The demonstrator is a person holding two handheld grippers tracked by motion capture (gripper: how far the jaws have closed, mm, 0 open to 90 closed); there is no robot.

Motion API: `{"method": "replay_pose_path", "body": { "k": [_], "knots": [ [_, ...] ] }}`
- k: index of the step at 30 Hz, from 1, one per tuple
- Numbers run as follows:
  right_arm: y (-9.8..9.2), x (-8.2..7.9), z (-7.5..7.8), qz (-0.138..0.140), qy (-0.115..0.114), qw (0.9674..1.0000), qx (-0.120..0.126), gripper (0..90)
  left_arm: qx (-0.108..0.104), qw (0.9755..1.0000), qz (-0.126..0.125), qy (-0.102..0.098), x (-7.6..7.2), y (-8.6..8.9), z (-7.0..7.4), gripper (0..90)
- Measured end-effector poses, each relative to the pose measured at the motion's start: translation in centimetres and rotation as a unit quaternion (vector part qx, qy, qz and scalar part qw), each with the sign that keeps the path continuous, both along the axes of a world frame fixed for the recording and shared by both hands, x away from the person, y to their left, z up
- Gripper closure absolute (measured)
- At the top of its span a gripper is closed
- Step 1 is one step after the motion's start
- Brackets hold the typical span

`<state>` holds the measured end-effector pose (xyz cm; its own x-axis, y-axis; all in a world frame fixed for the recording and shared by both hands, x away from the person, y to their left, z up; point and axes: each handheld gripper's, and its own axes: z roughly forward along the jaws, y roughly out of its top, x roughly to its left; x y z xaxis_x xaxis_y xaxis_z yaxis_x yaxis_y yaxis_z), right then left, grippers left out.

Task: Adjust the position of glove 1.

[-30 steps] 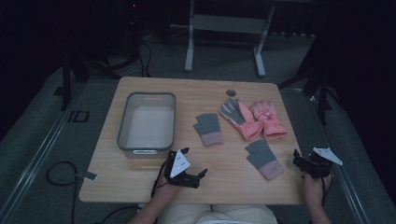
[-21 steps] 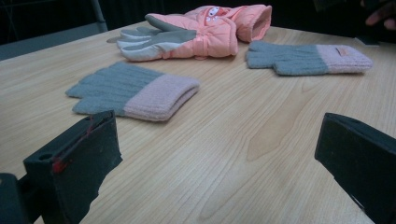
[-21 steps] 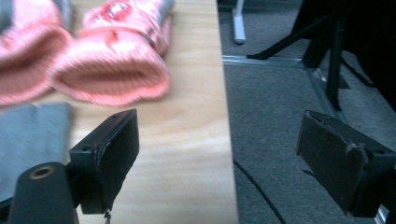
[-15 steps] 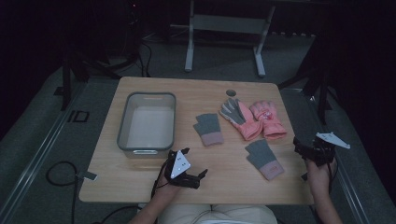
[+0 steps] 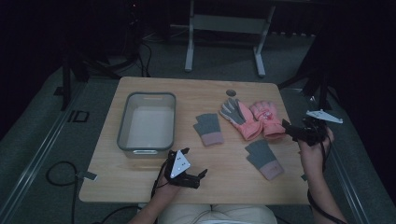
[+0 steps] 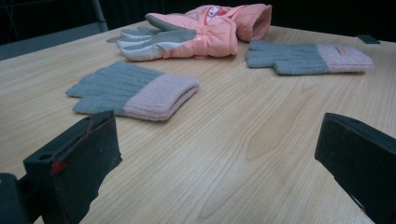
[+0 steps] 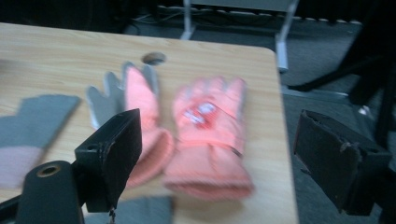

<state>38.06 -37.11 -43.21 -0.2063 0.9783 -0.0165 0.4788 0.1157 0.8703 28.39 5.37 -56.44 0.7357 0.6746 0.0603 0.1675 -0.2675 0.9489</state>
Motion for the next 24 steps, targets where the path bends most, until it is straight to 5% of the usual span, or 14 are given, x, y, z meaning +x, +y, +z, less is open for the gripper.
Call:
{"method": "replay_pose_path", "body": {
  "k": [13,18,24],
  "knots": [
    [6.3,3.1,2.1,0.091,-0.011,0.9958,0.002,11.0,-0.001,1.0,-0.006,0.002,0.0,0.0,0.0,0.0],
    [9.4,4.1,1.7,0.143,-0.017,0.9894,-0.017,13.7,-0.002,1.0,-0.007,0.002,0.0,0.0,0.0,0.0],
    [11.6,4.7,1.0,0.175,-0.012,0.9845,-0.009,20.9,-0.003,1.0,-0.008,0.003,0.0,0.0,0.0,0.0]
  ]
}}
